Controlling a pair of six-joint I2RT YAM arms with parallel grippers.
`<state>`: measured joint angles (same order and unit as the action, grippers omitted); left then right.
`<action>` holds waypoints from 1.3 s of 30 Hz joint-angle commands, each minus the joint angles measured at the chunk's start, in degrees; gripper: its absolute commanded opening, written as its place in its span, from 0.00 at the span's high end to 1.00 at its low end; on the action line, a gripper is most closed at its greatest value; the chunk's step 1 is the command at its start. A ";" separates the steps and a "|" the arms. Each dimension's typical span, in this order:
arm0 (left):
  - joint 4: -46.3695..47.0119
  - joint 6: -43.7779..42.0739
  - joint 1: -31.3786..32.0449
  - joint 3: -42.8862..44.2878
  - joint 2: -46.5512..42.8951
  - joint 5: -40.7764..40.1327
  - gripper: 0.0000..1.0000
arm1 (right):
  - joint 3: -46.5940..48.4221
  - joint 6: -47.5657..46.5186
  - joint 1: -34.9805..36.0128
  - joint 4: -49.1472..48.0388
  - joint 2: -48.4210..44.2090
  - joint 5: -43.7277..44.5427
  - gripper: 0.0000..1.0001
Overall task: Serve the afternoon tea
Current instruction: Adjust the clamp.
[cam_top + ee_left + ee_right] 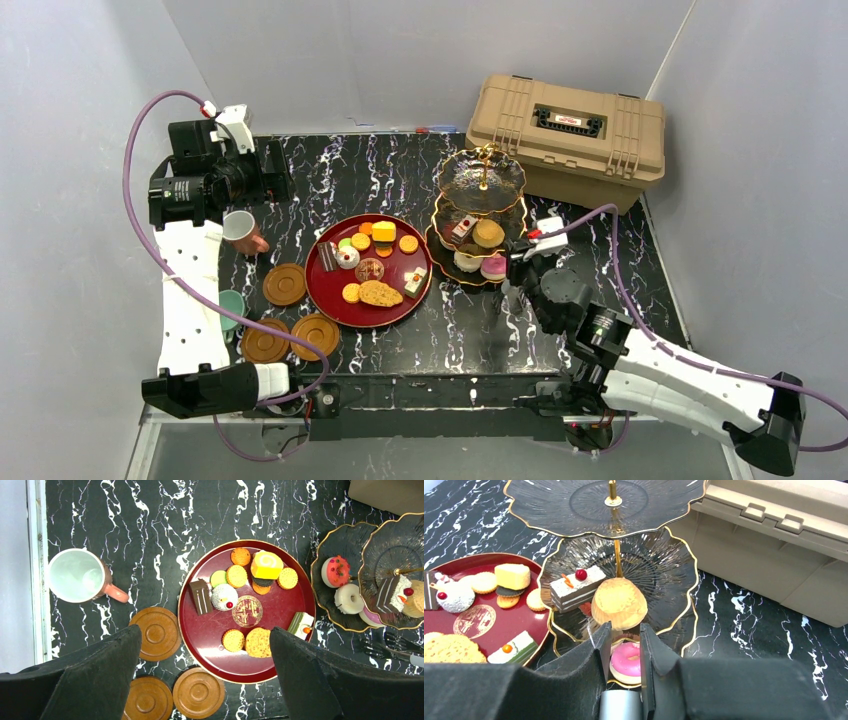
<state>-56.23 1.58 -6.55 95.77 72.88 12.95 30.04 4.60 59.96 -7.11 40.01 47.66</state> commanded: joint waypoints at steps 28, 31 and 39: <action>-0.76 -15.92 -0.26 -15.70 -16.40 30.98 0.02 | 29.43 8.36 2.13 -10.60 23.26 -33.86 0.99; 0.03 -20.11 -0.22 -21.16 -22.53 34.99 0.02 | 34.13 8.71 3.96 -16.05 29.57 -32.10 0.99; 2.85 -28.12 -0.09 -27.28 -31.09 34.53 0.03 | 51.84 9.54 8.76 -21.97 47.53 -23.16 0.99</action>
<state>-55.48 -20.67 -6.63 70.70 43.46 45.47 73.23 13.15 66.67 -20.45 82.59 18.52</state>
